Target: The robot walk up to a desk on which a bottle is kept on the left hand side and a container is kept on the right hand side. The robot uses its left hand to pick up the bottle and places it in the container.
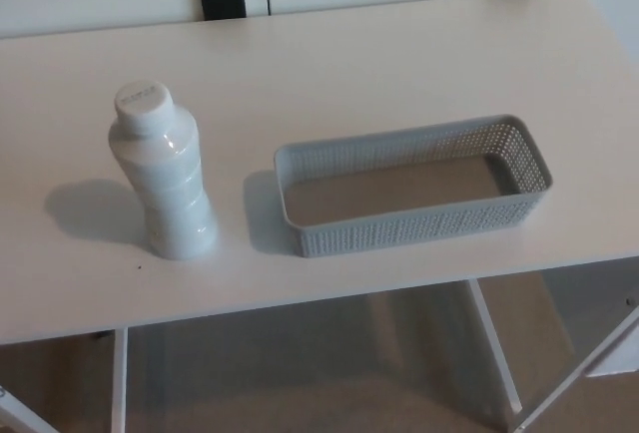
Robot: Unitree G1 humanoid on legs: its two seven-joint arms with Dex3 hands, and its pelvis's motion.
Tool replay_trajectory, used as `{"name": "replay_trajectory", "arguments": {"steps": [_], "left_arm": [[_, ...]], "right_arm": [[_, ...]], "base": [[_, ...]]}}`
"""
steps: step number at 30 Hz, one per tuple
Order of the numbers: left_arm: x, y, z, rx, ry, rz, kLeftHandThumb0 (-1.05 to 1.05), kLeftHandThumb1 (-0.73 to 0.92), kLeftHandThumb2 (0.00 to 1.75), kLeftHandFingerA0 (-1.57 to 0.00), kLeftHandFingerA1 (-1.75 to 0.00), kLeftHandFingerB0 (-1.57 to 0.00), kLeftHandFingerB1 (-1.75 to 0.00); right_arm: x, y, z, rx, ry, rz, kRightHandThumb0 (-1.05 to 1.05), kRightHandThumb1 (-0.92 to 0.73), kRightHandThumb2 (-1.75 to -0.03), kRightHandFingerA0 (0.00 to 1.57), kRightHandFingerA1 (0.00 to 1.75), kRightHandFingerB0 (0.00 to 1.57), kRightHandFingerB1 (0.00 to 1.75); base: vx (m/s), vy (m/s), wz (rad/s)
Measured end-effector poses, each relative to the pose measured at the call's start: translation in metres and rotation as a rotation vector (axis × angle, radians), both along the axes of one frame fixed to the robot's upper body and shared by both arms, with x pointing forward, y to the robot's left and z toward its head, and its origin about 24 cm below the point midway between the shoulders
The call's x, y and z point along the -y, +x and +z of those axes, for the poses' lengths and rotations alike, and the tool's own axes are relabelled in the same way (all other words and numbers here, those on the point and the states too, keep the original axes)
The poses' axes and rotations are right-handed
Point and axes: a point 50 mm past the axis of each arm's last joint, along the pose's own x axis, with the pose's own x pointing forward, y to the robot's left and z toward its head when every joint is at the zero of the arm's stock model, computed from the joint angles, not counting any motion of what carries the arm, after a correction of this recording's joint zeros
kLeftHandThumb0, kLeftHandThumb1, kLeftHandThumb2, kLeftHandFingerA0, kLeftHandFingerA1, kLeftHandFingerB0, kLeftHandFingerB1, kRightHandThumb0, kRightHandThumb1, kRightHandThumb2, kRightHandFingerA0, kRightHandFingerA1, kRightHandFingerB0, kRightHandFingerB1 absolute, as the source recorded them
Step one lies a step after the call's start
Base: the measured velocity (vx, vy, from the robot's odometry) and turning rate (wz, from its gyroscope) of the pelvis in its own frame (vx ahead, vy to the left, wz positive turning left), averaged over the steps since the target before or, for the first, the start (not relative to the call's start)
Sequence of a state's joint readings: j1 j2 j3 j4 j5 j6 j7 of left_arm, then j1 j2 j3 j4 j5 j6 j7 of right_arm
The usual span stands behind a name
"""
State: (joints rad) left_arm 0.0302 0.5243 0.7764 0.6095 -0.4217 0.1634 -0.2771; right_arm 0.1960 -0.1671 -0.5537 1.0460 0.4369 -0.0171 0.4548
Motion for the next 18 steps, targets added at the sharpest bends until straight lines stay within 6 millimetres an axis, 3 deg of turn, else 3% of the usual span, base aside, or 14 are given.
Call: {"name": "replay_trajectory", "arguments": {"steps": [2, 4, 6, 7, 8, 9, 10, 11, 12, 14, 15, 16, 18], "left_arm": [[0.005, 0.012, 0.013, 0.045, 0.038, -0.040, -1.05, 0.57, 0.97, 0.00, -0.18, 0.00, -0.18], [0.009, 0.021, 0.024, 0.081, 0.069, -0.073, -0.88, 0.56, 0.93, 0.00, -0.10, 0.00, -0.07], [0.023, 0.045, 0.043, 0.143, 0.123, -0.163, -0.85, 0.57, 0.91, 0.00, -0.07, 0.00, 0.00], [0.029, 0.054, 0.048, 0.159, 0.137, -0.197, -0.68, 0.49, 0.86, 0.00, -0.10, 0.00, 0.00], [0.042, 0.072, 0.059, 0.191, 0.169, -0.274, -0.68, 0.49, 0.86, 0.00, -0.10, 0.00, 0.00], [0.042, 0.072, 0.059, 0.191, 0.169, -0.274, -0.66, 0.47, 0.84, 0.00, -0.10, 0.00, 0.00], [0.059, 0.090, 0.069, 0.217, 0.198, -0.355, -0.66, 0.47, 0.84, 0.00, -0.10, 0.00, 0.00], [0.066, 0.097, 0.072, 0.224, 0.207, -0.387, -0.67, 0.47, 0.82, 0.00, -0.08, 0.00, 0.00], [0.067, 0.098, 0.073, 0.225, 0.209, -0.394, -0.62, 0.39, 0.54, 0.00, 0.00, 0.00, 0.00], [0.095, 0.119, 0.077, 0.231, 0.230, -0.508, -0.62, 0.39, 0.54, 0.00, 0.00, 0.00, 0.00], [0.104, 0.124, 0.075, 0.225, 0.230, -0.542, -0.64, 0.39, 0.53, 0.00, 0.00, 0.00, 0.00], [0.111, 0.128, 0.072, 0.219, 0.227, -0.566, -0.64, 0.42, 0.77, 0.00, -0.04, 0.00, 0.00], [0.135, 0.139, 0.059, 0.187, 0.211, -0.644, -0.67, 0.42, 0.76, 0.00, -0.03, 0.00, 0.00]], "right_arm": [[0.000, 0.001, 0.000, 0.002, 0.000, 0.001, -0.57, -0.38, -0.52, 0.56, 0.54, 0.62, 0.50], [0.000, 0.002, 0.000, 0.004, 0.001, 0.002, -0.54, -0.38, -0.52, 0.59, 0.56, 0.67, 0.51], [-0.001, 0.005, 0.000, 0.009, 0.001, 0.006, -0.55, -0.37, -0.52, 0.61, 0.55, 0.66, 0.50], [-0.001, 0.005, 0.000, 0.011, 0.000, 0.006, -0.54, -0.39, -0.53, 0.63, 0.55, 0.62, 0.48], [-0.001, 0.007, 0.001, 0.014, 0.000, 0.008, -0.54, -0.39, -0.53, 0.63, 0.55, 0.62, 0.48], [-0.001, 0.007, 0.001, 0.014, 0.000, 0.008, -0.53, -0.40, -0.53, 0.63, 0.56, 0.60, 0.48], [-0.001, 0.011, 0.001, 0.021, -0.002, 0.011, -0.53, -0.40, -0.53, 0.63, 0.56, 0.60, 0.48], [-0.001, 0.012, 0.001, 0.023, -0.003, 0.012, -0.53, -0.41, -0.53, 0.61, 0.57, 0.62, 0.49], [-0.001, 0.012, 0.001, 0.023, -0.003, 0.012, -0.60, -0.29, -0.75, 0.61, 0.64, 0.66, 0.61], [-0.001, 0.015, 0.001, 0.026, -0.006, 0.016, -0.60, -0.29, -0.75, 0.61, 0.64, 0.66, 0.61], [-0.001, 0.015, 0.001, 0.025, -0.007, 0.018, -0.55, -0.38, -0.52, 0.65, 0.57, 0.74, 0.51], [-0.002, 0.016, 0.001, 0.024, -0.007, 0.021, -0.55, -0.36, -0.52, 0.64, 0.57, 0.76, 0.53], [-0.002, 0.019, 0.002, 0.028, -0.014, 0.029, -0.54, -0.38, -0.53, 0.62, 0.56, 0.73, 0.52]], "base": [[0.00, 0.000, 0.00], [0.00, 0.000, 0.00], [0.00, 0.000, 0.00], [0.00, 0.000, 0.00], [0.00, 0.000, 0.00], [0.00, 0.000, 0.00], [0.00, 0.000, 0.00], [0.00, 0.000, 0.00], [0.00, 0.000, 0.00], [0.00, 0.000, 0.00], [0.00, 0.000, 0.00], [0.00, 0.000, 0.00], [0.00, 0.000, 0.00]]}}
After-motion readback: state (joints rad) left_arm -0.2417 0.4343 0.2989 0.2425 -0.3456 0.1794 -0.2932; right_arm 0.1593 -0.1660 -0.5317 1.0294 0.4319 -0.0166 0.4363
